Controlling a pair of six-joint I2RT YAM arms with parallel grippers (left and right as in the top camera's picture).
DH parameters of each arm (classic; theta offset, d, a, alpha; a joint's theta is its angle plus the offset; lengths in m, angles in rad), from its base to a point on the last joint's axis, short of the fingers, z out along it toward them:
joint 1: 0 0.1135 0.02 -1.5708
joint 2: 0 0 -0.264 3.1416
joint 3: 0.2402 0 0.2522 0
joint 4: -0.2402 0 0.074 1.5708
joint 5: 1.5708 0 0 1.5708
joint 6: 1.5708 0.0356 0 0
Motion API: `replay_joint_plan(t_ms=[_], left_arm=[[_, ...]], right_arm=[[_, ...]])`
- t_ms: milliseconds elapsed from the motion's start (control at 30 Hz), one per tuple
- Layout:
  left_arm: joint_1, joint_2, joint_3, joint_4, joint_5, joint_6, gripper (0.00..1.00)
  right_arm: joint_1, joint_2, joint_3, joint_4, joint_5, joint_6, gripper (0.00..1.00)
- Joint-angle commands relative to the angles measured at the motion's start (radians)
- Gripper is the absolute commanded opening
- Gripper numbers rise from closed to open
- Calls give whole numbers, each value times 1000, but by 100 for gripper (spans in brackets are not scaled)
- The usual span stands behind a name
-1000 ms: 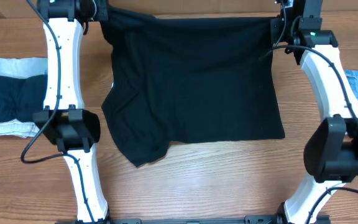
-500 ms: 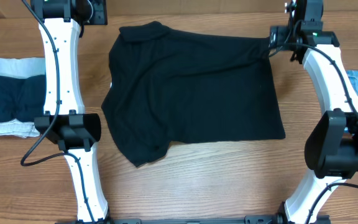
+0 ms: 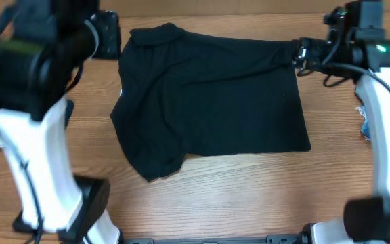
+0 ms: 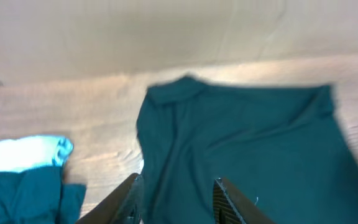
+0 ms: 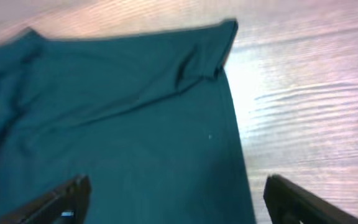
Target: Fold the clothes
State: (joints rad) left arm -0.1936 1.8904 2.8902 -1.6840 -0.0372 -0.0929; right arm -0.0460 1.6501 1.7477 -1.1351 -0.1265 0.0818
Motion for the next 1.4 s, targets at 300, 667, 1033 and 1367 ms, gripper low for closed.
replay_joint_plan(t_ms=[300, 667, 1033, 1367], left_arm=[[-134, -428, -629, -5, -127, -147, 45], [-42, -489, -1477, 462, 80, -244, 51], [30, -321, -1619, 555, 221, -240, 47], [-132, -321, -1834, 683, 289, 47, 50]], right_arm=[[118, -82, -189, -206, -242, -11, 89], [824, -47, -479, 188, -109, 463, 75], [797, 92, -478, 203, -11, 573, 60], [155, -16, -477, 99, -54, 302, 74]])
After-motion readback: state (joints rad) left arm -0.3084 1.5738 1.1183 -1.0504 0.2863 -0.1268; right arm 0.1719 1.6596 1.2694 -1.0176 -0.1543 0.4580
